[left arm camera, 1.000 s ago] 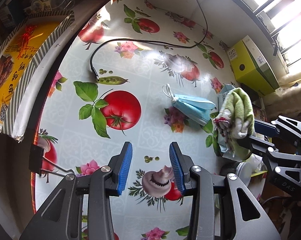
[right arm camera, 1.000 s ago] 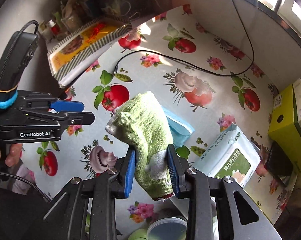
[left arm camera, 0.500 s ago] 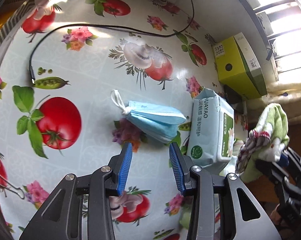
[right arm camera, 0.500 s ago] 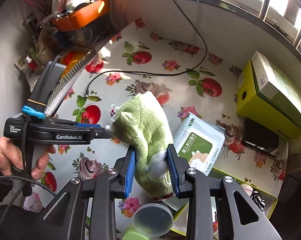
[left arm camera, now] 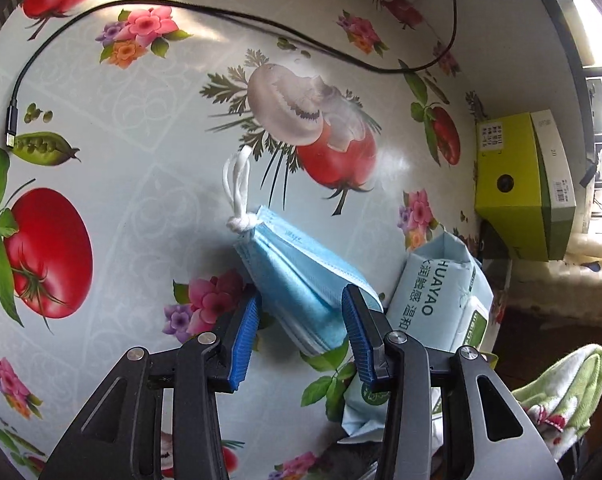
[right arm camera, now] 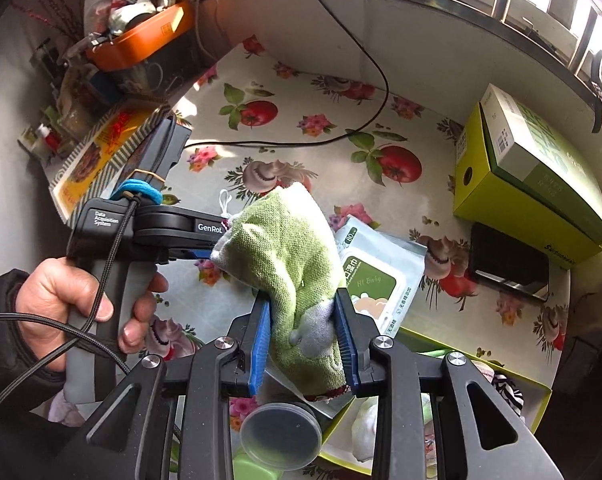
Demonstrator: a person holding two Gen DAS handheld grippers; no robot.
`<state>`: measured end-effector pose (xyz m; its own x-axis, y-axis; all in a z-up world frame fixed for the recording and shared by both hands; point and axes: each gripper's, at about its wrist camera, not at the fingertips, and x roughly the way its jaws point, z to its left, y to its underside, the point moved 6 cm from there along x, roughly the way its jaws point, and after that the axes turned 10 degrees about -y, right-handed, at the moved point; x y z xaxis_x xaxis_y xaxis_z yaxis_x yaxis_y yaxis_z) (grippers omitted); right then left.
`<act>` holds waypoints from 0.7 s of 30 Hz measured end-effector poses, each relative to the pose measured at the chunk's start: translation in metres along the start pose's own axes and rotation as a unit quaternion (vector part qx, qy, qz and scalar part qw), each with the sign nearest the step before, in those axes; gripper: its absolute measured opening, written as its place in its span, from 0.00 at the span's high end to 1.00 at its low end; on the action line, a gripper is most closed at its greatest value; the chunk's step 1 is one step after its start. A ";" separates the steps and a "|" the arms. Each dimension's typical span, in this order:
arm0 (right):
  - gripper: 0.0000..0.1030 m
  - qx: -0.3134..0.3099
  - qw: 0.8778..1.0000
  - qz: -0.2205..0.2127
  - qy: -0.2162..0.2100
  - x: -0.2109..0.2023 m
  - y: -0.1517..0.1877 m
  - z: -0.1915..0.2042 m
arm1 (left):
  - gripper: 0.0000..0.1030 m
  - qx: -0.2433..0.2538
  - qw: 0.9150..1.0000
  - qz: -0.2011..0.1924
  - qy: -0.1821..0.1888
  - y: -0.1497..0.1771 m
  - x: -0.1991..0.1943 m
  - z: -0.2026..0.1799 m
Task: Organize soft objects
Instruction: 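Grasp the blue face mask by its loops with the left gripper while the right lifts the green cloth, then carry the mask with the left gripper while the right carries the green cloth to the tray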
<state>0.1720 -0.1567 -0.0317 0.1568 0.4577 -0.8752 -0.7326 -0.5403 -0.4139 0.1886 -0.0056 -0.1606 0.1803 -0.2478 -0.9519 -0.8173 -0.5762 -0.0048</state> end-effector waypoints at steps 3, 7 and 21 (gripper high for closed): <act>0.72 0.007 1.000 0.000 0.000 0.001 0.002 -0.004 | 0.59 0.023 1.000 -0.013 -0.015 -0.004 0.001 -0.008; 0.72 0.014 1.000 -0.002 0.000 0.001 0.005 -0.008 | 0.84 0.045 0.999 -0.010 -0.020 -0.005 0.005 -0.014; 0.72 0.033 0.999 -0.020 -0.007 -0.008 0.013 -0.008 | 0.89 0.176 0.976 -0.109 -0.067 0.023 -0.073 -0.015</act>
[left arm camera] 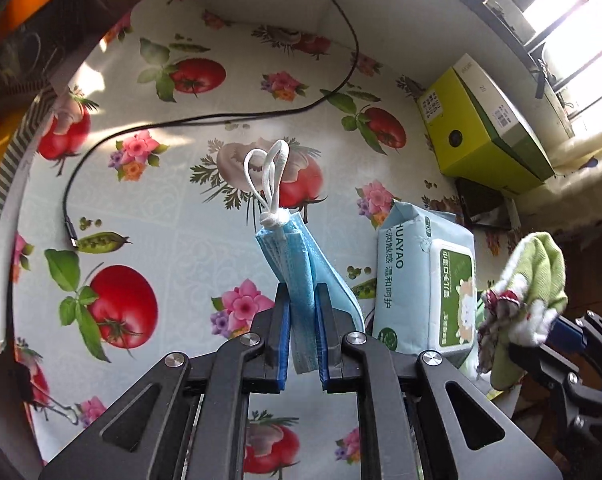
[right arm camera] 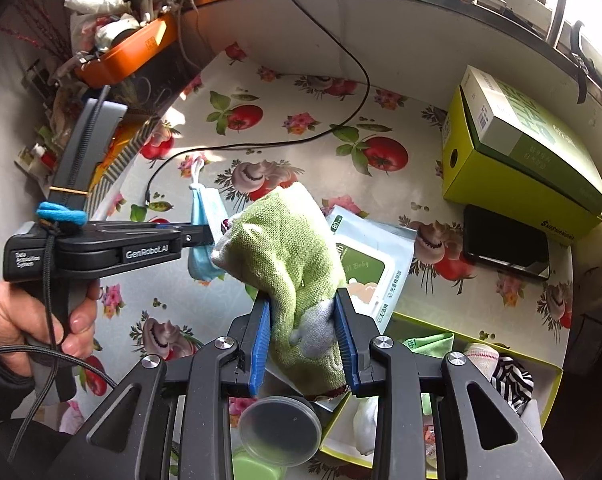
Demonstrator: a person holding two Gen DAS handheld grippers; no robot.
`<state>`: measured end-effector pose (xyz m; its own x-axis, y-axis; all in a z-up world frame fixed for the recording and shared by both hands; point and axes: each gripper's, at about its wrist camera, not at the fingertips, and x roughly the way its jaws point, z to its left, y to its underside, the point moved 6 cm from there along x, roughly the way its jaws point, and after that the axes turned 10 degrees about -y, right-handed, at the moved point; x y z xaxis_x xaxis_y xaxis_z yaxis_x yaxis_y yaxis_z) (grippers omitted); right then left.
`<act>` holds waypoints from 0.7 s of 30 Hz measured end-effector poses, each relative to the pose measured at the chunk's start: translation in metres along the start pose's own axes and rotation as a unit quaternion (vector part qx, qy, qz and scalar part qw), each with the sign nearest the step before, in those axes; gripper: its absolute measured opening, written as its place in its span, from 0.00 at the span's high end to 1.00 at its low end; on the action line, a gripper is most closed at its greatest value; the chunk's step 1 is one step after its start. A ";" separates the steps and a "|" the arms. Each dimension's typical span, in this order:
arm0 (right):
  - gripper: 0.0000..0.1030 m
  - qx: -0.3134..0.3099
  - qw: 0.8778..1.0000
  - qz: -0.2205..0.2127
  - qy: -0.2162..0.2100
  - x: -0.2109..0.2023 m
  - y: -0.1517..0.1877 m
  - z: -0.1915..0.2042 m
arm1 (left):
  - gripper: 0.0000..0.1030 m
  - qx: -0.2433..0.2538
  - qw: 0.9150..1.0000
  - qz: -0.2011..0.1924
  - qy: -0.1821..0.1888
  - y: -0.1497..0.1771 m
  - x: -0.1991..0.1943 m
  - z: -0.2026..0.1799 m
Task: Organize soft objects
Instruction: 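Carry the mask with the left gripper while the right carries the green cloth to the tray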
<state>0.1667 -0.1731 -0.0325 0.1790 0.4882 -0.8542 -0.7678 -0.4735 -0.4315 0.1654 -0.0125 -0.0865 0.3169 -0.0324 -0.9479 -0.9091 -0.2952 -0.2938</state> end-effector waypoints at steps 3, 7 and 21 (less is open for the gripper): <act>0.72 0.004 1.000 -0.005 -0.004 -0.006 0.005 0.003 | 0.89 0.020 1.000 -0.019 -0.013 0.006 -0.020 0.000; 0.72 0.010 1.000 -0.015 -0.006 -0.017 0.012 0.008 | 0.89 0.037 0.998 -0.034 -0.024 0.018 -0.041 -0.001; 0.72 0.018 0.999 -0.037 -0.005 -0.050 0.033 0.017 | 0.89 0.076 0.994 -0.066 -0.031 0.045 -0.082 -0.021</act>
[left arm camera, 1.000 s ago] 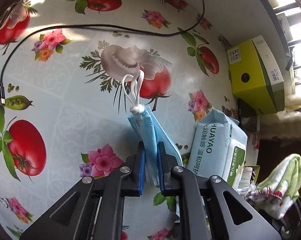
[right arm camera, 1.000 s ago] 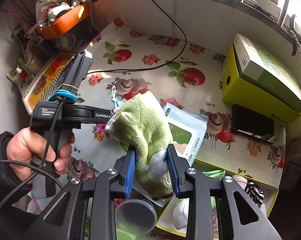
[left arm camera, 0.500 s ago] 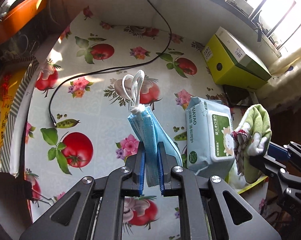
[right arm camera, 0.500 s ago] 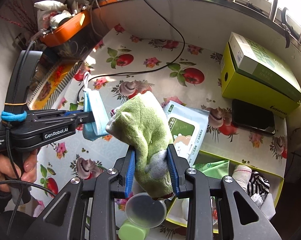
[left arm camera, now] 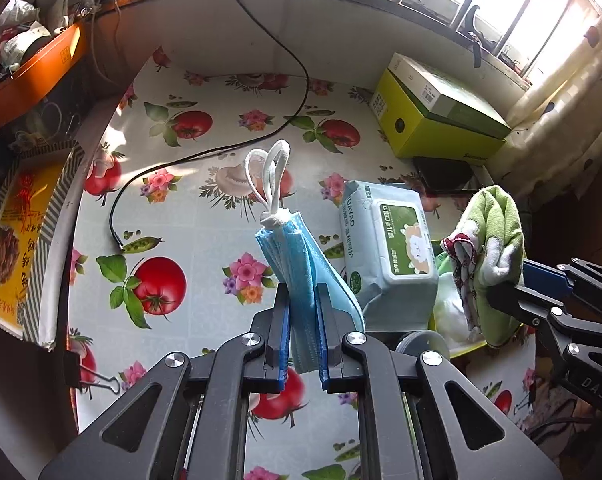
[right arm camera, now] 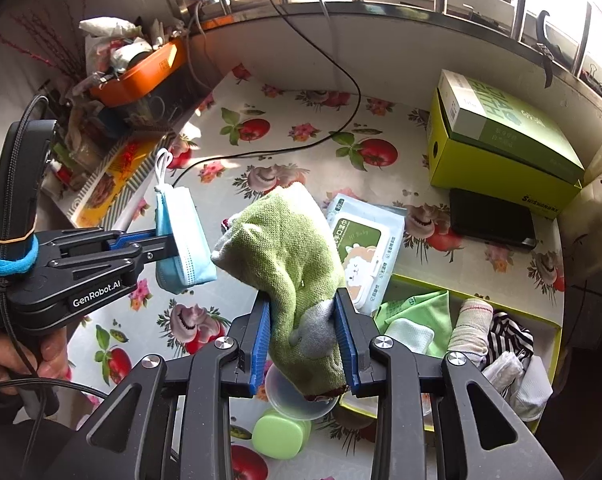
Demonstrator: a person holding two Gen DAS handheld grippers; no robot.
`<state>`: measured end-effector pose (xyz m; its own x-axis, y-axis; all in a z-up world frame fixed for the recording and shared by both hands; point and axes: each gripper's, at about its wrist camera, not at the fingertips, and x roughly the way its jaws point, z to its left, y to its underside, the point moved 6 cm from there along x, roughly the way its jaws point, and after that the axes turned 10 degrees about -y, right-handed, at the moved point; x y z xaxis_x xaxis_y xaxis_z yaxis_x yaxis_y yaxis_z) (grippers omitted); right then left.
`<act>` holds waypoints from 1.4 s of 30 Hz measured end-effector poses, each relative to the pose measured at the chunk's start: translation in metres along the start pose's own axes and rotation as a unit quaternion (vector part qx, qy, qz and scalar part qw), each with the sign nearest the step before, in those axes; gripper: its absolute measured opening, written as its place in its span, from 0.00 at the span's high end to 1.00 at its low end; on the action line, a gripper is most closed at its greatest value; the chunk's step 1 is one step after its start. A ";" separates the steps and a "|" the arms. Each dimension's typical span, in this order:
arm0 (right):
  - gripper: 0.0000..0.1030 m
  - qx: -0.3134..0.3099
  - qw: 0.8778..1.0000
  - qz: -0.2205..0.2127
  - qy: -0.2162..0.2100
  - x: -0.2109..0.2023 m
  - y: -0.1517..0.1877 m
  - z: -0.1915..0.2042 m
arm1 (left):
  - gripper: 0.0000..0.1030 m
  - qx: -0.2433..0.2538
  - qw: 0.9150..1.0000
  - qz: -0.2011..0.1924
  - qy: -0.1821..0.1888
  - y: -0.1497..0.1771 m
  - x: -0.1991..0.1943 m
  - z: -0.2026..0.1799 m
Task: Organize soft objects
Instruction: 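Carry the mask with the left gripper while the right carries the green cloth to the tray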
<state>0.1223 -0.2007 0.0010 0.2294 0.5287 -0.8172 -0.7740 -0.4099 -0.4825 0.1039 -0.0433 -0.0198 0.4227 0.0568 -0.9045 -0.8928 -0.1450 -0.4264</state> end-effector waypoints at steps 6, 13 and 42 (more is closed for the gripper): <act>0.72 0.001 1.000 -0.007 0.003 -0.009 0.004 -0.001 | 0.89 0.006 1.000 -0.008 0.002 0.000 -0.009 -0.007; 0.72 0.007 1.000 -0.012 0.004 -0.017 0.009 -0.006 | 0.89 0.016 1.000 -0.009 0.005 0.001 -0.012 -0.018; 0.72 0.132 0.989 -0.055 0.043 -0.063 0.067 -0.123 | 0.89 0.110 0.991 0.018 0.069 -0.003 -0.003 -0.135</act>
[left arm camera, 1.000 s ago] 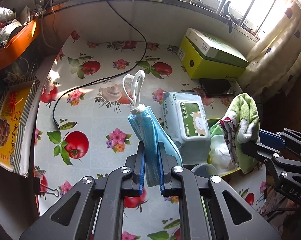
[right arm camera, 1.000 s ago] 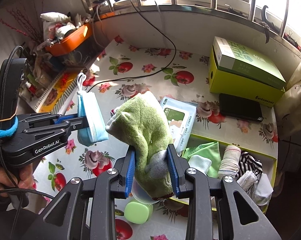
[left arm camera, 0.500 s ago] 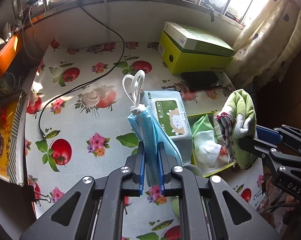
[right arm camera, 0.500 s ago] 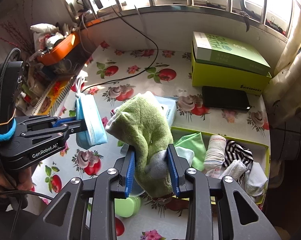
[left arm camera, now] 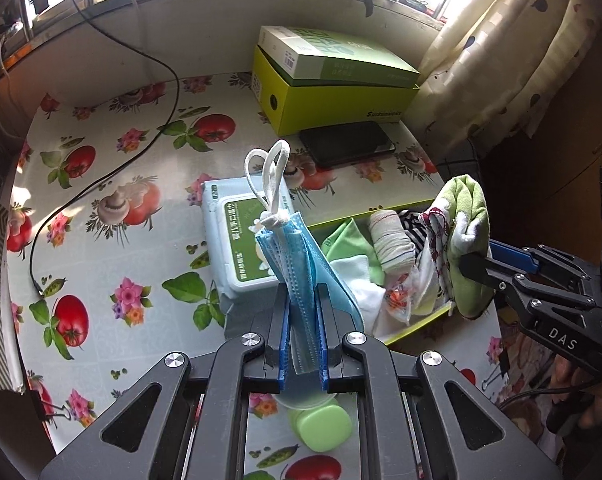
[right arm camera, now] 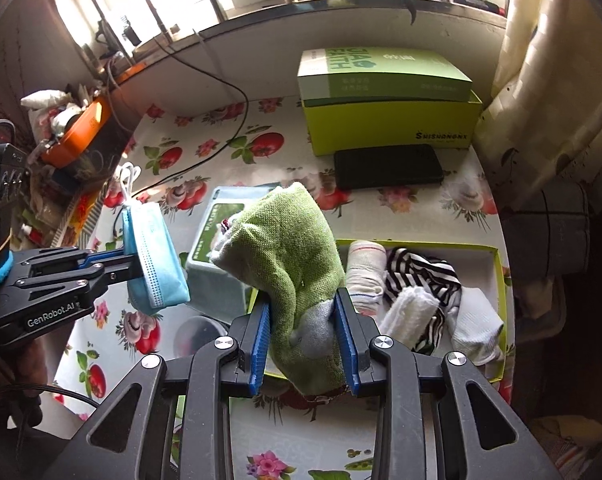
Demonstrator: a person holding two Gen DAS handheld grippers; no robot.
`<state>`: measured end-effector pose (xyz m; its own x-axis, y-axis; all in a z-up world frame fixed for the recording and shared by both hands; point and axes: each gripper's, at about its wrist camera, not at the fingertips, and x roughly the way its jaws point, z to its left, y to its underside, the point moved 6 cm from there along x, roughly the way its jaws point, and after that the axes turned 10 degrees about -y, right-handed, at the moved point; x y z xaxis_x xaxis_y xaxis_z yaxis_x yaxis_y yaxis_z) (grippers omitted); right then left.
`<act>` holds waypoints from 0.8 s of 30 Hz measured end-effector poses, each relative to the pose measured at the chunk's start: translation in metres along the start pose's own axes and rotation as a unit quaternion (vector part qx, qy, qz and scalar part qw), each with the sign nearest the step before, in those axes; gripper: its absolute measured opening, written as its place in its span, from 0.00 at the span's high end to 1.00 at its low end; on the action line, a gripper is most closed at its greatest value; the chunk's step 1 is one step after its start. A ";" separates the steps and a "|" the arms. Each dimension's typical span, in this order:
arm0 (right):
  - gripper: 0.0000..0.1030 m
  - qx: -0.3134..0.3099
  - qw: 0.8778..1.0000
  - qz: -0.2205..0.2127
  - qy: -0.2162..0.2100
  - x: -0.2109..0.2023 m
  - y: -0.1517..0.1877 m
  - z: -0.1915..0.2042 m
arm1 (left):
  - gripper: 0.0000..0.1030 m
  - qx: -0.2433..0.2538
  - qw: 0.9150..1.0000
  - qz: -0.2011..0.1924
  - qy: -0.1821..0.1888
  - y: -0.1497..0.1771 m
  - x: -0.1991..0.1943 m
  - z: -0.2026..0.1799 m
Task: Organize soft objects
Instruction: 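Carry the mask with the left gripper while the right carries the green cloth to the tray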
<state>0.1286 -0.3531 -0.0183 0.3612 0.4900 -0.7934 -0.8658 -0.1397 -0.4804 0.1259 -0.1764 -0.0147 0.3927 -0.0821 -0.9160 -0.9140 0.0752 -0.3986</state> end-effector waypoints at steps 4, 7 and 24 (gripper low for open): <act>0.72 0.028 0.999 -0.008 0.014 -0.008 0.003 -0.028 | 0.89 0.016 1.000 0.003 0.015 -0.005 0.004 -0.020; 0.72 0.047 0.998 -0.013 0.027 -0.013 0.006 -0.049 | 0.89 0.027 0.999 0.008 0.023 -0.008 0.009 -0.033; 0.72 0.130 0.990 -0.013 0.061 -0.013 0.018 -0.117 | 0.89 0.073 0.995 0.038 0.054 -0.011 0.037 -0.074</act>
<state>0.1492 -0.4625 -0.0603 0.4104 0.3803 -0.8289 -0.9095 0.1048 -0.4022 0.1428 -0.2534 -0.0405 0.3021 -0.1761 -0.9369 -0.9132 0.2286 -0.3374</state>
